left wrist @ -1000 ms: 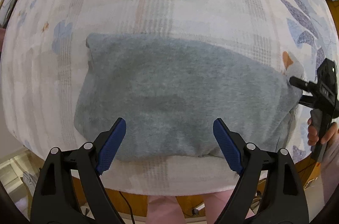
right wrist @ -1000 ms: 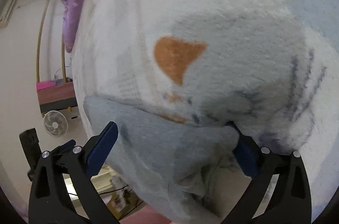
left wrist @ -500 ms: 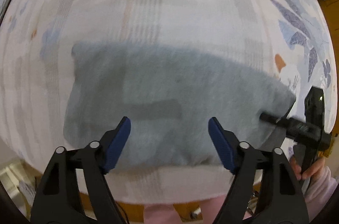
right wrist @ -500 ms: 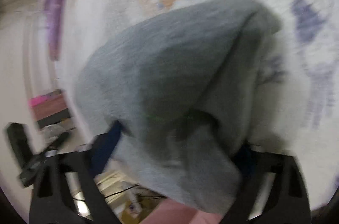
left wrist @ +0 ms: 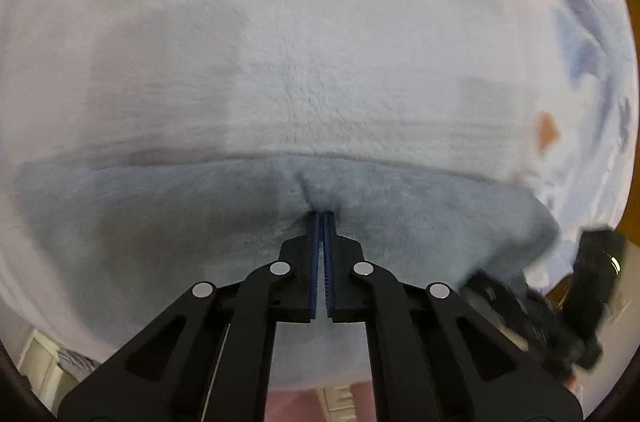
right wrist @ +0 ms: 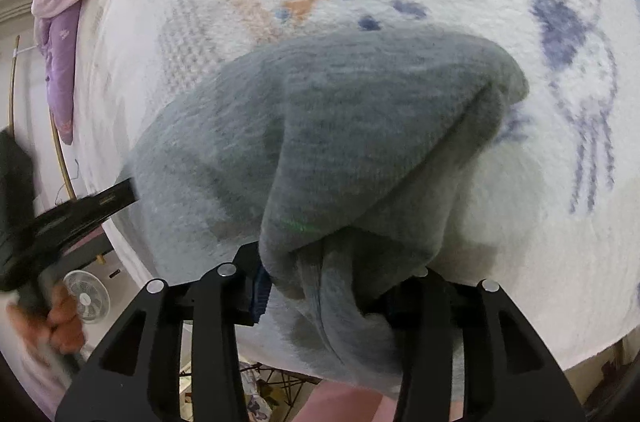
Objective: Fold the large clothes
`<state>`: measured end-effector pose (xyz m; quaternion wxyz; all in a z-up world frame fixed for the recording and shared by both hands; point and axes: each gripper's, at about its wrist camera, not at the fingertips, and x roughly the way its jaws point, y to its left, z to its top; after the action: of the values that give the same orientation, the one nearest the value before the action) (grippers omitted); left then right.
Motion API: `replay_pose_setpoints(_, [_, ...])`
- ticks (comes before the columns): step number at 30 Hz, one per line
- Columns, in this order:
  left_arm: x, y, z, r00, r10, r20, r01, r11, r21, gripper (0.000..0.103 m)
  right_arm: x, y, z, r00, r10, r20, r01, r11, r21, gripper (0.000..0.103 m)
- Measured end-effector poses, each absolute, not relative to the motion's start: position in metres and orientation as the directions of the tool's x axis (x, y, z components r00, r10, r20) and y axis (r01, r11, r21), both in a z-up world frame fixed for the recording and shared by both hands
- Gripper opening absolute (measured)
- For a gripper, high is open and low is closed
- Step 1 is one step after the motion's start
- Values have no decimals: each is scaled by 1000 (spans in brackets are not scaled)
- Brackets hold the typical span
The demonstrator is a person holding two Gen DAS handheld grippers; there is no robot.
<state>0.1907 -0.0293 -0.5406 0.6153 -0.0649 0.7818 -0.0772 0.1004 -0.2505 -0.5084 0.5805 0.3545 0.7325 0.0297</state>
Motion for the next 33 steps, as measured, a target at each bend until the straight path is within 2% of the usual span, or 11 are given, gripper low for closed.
replay_pose_setpoints(4, [200, -23, -541, -335, -225, -915, -43, 974, -224, 2, 94, -262, -512, -76, 568, -820, 499, 733, 462, 43])
replay_pose_setpoints(7, [172, -37, -521, -406, -127, -905, 36, 987, -155, 0, 87, -268, -503, -108, 549, -829, 506, 748, 430, 44])
replay_pose_setpoints(9, [157, -45, -539, -407, -80, -910, 70, 991, -118, 1, 91, -265, -506, -121, 533, -837, 503, 760, 412, 46])
replay_pose_setpoints(12, [161, -52, -561, -410, -38, -911, 16, 999, -49, 2, 94, -262, -506, -142, 520, -842, 463, 787, 408, 48])
replay_pose_setpoints(16, [130, -69, -535, -386, 76, -919, 154, 988, 17, 1, 89, -269, -504, -143, 529, -836, 486, 774, 407, 47])
replay_pose_setpoints(19, [100, -52, -549, -351, -11, -936, 70, 997, -38, 1, 91, -267, -508, -147, 523, -840, 472, 783, 405, 49])
replay_pose_setpoints(22, [99, -32, -550, -334, -125, -934, -83, 991, -103, 0, 96, -260, -504, -147, 525, -838, 457, 787, 414, 49])
replay_pose_setpoints(24, [75, -34, -531, -337, -94, -937, -57, 995, -79, 0, 95, -263, -501, -147, 527, -837, 471, 781, 409, 49])
replay_pose_setpoints(27, [37, -36, -543, -282, -81, -956, -19, 997, -79, 1, 95, -262, -504, -142, 518, -844, 458, 790, 408, 51])
replay_pose_setpoints(30, [42, -30, -547, -243, -111, -964, -114, 990, -85, 1, 94, -261, -504, -139, 527, -838, 444, 790, 423, 52])
replay_pose_setpoints(33, [49, -32, -516, -208, -119, -971, -60, 992, -109, 1, 93, -267, -506, -127, 553, -824, 466, 766, 442, 51])
